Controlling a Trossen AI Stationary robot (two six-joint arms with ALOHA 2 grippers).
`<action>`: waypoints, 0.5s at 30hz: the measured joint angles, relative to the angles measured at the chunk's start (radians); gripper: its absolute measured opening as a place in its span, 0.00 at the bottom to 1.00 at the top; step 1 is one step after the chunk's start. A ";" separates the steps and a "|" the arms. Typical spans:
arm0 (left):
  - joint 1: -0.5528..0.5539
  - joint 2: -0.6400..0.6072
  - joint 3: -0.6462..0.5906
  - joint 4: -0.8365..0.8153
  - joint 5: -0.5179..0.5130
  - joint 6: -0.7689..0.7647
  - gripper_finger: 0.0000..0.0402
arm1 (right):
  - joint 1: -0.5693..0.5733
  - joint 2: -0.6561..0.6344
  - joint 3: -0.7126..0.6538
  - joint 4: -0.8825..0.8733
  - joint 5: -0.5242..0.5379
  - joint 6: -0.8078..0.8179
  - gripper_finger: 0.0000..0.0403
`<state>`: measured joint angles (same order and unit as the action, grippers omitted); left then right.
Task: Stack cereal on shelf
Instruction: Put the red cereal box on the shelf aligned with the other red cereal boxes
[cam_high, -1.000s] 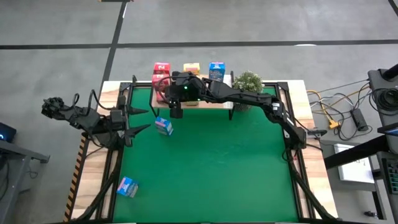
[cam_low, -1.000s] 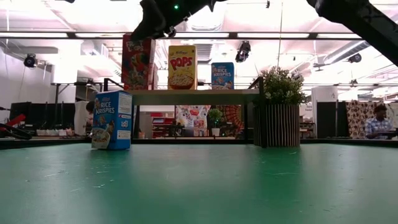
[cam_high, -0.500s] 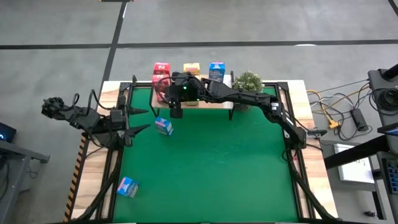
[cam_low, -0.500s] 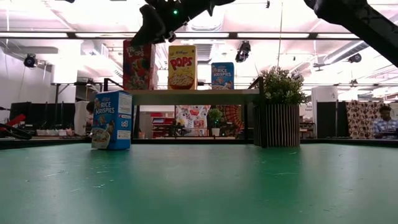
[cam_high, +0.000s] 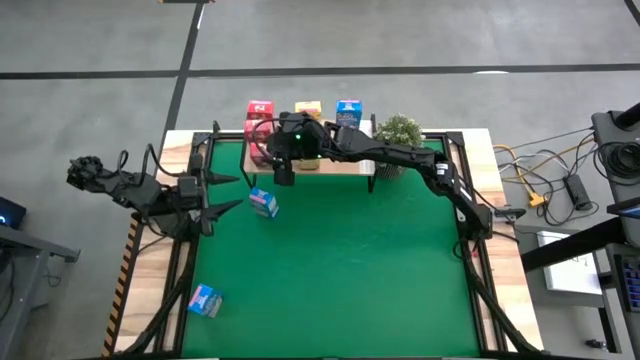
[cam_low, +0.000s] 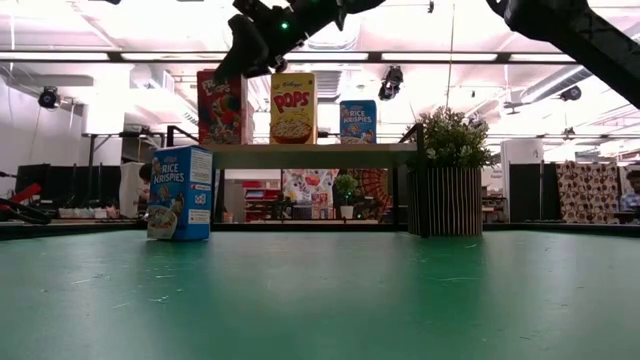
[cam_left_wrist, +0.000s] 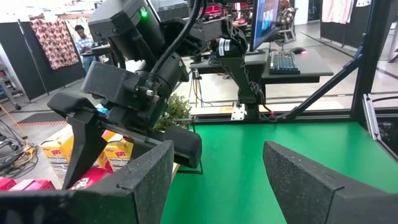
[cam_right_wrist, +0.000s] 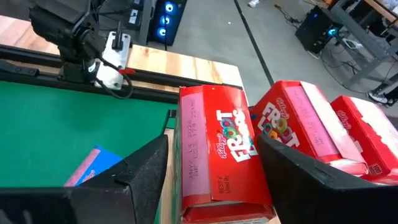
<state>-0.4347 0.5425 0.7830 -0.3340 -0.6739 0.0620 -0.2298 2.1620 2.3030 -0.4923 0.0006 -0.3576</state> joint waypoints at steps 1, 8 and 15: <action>0.000 0.002 0.000 0.004 0.000 0.000 0.58 | 0.000 0.000 0.006 -0.006 0.000 0.000 0.58; 0.000 0.036 0.000 0.046 -0.059 -0.047 0.58 | 0.001 -0.021 0.052 -0.034 0.000 0.001 0.57; 0.000 0.105 0.000 0.050 -0.150 -0.123 0.58 | 0.017 -0.095 0.052 -0.030 0.001 0.007 0.57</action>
<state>-0.4351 0.6479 0.7826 -0.2836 -0.8242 -0.0610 -0.2128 2.0675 2.3550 -0.5224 0.0013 -0.3507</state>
